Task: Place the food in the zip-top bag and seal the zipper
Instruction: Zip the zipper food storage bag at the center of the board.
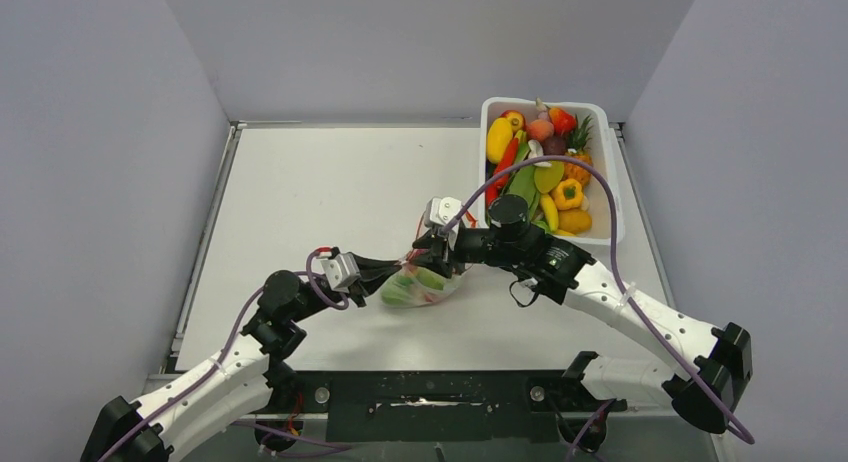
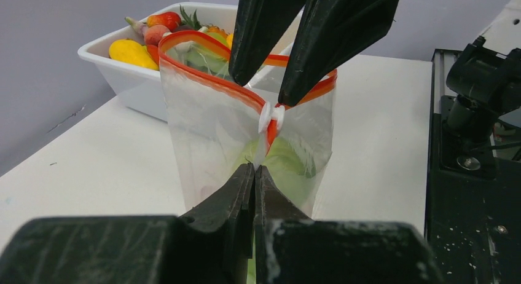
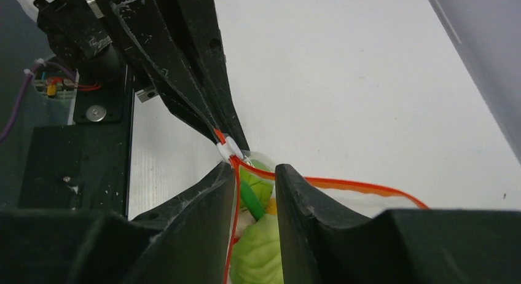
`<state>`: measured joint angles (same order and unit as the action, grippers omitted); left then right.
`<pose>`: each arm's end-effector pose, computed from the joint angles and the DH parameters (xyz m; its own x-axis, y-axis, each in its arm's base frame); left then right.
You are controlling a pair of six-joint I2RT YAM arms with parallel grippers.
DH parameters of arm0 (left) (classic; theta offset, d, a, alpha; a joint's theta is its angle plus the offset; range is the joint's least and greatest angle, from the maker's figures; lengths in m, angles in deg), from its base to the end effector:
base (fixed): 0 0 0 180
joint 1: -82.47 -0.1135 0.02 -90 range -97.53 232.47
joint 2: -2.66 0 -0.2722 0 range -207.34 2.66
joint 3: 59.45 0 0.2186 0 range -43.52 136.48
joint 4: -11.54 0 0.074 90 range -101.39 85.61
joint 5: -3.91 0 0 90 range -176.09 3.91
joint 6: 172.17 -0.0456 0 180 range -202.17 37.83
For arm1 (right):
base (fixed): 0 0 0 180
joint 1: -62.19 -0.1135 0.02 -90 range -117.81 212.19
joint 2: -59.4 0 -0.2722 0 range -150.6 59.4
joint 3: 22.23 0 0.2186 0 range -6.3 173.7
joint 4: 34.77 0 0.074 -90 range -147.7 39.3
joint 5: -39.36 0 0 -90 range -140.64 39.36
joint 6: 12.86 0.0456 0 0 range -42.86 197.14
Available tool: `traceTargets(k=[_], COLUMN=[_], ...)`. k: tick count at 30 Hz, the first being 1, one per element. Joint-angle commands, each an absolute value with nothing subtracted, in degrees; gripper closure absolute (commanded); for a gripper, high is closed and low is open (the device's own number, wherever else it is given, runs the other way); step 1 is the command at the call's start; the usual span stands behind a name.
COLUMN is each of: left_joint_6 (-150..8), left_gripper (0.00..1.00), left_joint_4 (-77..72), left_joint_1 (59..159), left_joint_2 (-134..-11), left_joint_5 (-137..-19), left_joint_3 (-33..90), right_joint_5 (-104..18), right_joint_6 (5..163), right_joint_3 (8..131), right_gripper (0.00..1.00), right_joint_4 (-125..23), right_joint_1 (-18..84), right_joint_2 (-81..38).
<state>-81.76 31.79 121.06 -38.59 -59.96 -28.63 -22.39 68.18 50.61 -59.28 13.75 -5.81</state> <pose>0.0997 -0.1053 0.2730 0.1269 -0.1095 -0.9859 0.9001 0.4303 0.0681 0.1376 0.1878 0.3565 -0.0408 -0.2529 -0.9666 -0.9779 0.2086 -0.0133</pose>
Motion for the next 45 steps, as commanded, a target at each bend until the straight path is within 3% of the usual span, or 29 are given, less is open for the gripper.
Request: traceTargets(k=[1, 9, 13, 18, 45], left_joint_6=[-82.2, -82.4, -82.3, -83.5, -81.2], left_gripper=[1.0, 1.0, 1.0, 1.0, 0.98], left_joint_4=[31.5, 31.0, 30.9, 28.5, 30.9], left_joint_1=[121.1, 121.1, 121.1, 121.1, 118.9], left_joint_2=[-36.4, -35.6, -35.5, -35.0, -33.2], left_joint_5=[-56.7, -56.4, -56.3, -57.1, -57.5], left_joint_3=[-26.0, -26.5, -26.5, -26.0, -27.0], right_joint_5=[-15.3, -12.8, -14.5, -17.5, -10.8], right_joint_6=[56.2, 50.3, 51.4, 51.1, 53.6], right_joint_3=[52.8, 52.8, 52.9, 51.3, 47.4], right_gripper=[0.66, 0.61, 0.72, 1.0, 1.0], right_joint_4=[-54.5, -56.6, -56.6, -56.0, -60.5], right_joint_1=[12.3, 10.4, 10.2, 10.3, 19.5], right_joint_2=[-5.4, -7.4, -9.2, -7.5, -2.5])
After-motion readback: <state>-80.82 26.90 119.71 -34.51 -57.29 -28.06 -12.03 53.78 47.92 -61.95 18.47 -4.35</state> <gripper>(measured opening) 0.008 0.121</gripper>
